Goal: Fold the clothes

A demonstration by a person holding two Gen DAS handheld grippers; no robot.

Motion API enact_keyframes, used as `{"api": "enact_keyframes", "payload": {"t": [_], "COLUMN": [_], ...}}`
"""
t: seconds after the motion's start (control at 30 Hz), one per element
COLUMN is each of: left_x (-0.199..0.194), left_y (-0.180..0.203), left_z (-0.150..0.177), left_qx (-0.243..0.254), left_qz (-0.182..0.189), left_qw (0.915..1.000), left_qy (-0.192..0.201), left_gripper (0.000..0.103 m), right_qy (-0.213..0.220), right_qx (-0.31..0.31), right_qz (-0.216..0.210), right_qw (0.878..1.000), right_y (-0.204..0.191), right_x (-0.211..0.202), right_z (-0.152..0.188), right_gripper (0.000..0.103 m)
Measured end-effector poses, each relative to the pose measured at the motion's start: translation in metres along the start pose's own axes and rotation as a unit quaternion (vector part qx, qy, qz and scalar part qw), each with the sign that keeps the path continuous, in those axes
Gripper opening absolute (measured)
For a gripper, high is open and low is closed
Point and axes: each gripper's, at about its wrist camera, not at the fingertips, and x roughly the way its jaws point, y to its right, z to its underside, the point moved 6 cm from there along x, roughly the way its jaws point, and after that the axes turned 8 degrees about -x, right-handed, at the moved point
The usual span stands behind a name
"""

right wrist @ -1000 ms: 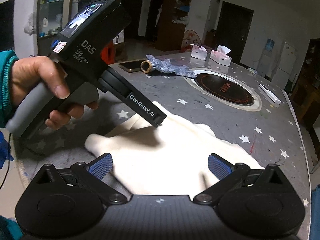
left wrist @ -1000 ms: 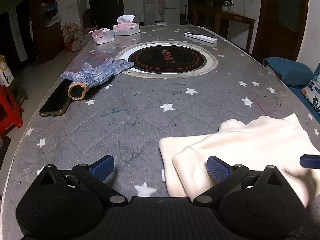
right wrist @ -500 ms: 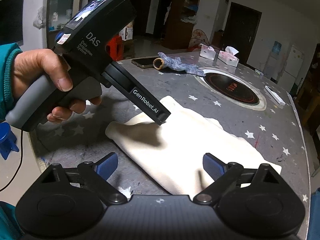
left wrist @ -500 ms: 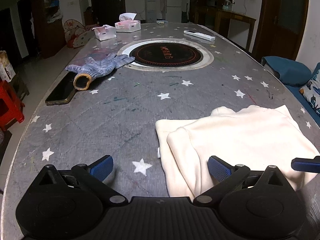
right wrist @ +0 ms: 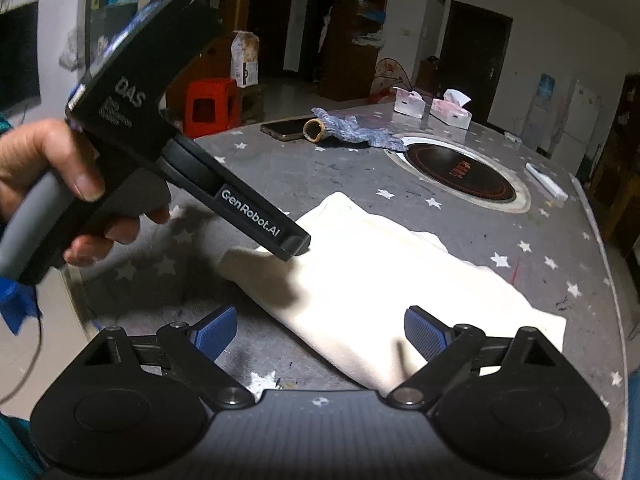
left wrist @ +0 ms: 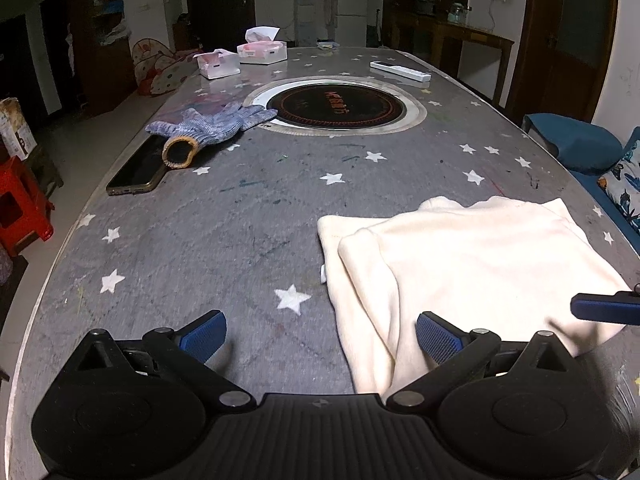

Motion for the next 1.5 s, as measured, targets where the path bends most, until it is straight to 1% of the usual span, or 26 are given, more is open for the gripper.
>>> {"api": "enact_keyframes", "payload": {"t": [0.43,0.6,0.63,0.73,0.77,0.83,0.87,1.03,1.1,1.2,1.37,1.4,1.47,1.5], "left_x": [-0.001,-0.003,-0.004,-0.004,-0.004,-0.003,-0.003,0.0,0.001,0.003,0.004,0.005,0.006,0.007], "left_y": [-0.02,-0.025,-0.026,-0.032,-0.033,-0.037,-0.038,-0.044,-0.044,-0.045,-0.045,-0.045,-0.045,-0.046], "left_z": [0.007,0.006,0.005,0.003,0.003,0.003,0.002,0.002,0.001,0.0,-0.002,-0.003,-0.003,-0.003], "left_qx": [-0.028,-0.039,-0.043,-0.054,-0.058,-0.066,-0.071,-0.089,-0.098,-0.115,-0.148,-0.156,-0.173,-0.183], "left_qz": [0.0,0.008,0.01,0.014,0.016,0.02,0.022,0.037,0.045,0.061,0.091,0.097,0.109,0.115], "left_qw": [0.9996,0.9992,0.999,0.9984,0.9982,0.9976,0.9973,0.9953,0.9941,0.9913,0.9842,0.9824,0.9782,0.9754], "left_qy": [-0.004,-0.002,-0.002,0.0,-0.001,-0.002,-0.004,-0.01,-0.014,-0.021,-0.031,-0.033,-0.038,-0.041], "left_gripper": [0.103,0.103,0.103,0.103,0.103,0.103,0.103,0.102,0.102,0.102,0.102,0.102,0.102,0.102], "right_qy": [-0.007,-0.011,-0.012,-0.014,-0.015,-0.017,-0.018,-0.023,-0.025,-0.028,-0.034,-0.034,-0.031,-0.03], "right_qx": [-0.044,-0.066,-0.07,-0.083,-0.087,-0.091,-0.093,-0.106,-0.112,-0.12,-0.123,-0.119,-0.109,-0.101], "right_qz": [-0.005,-0.009,-0.01,-0.013,-0.013,-0.015,-0.016,-0.022,-0.023,-0.024,-0.022,-0.022,-0.025,-0.027], "right_qw": [0.999,0.998,0.997,0.996,0.996,0.996,0.995,0.994,0.993,0.992,0.992,0.992,0.993,0.994], "right_y": [-0.022,-0.03,-0.032,-0.037,-0.039,-0.041,-0.042,-0.047,-0.049,-0.05,-0.046,-0.044,-0.04,-0.037], "right_x": [0.011,0.018,0.019,0.024,0.025,0.028,0.03,0.036,0.038,0.044,0.051,0.051,0.051,0.05], "right_z": [-0.01,-0.016,-0.017,-0.02,-0.02,-0.021,-0.022,-0.024,-0.025,-0.026,-0.027,-0.028,-0.029,-0.029], "right_gripper": [0.082,0.075,0.071,0.067,0.064,0.062,0.059,0.054,0.053,0.049,0.033,0.031,0.024,0.022]}}
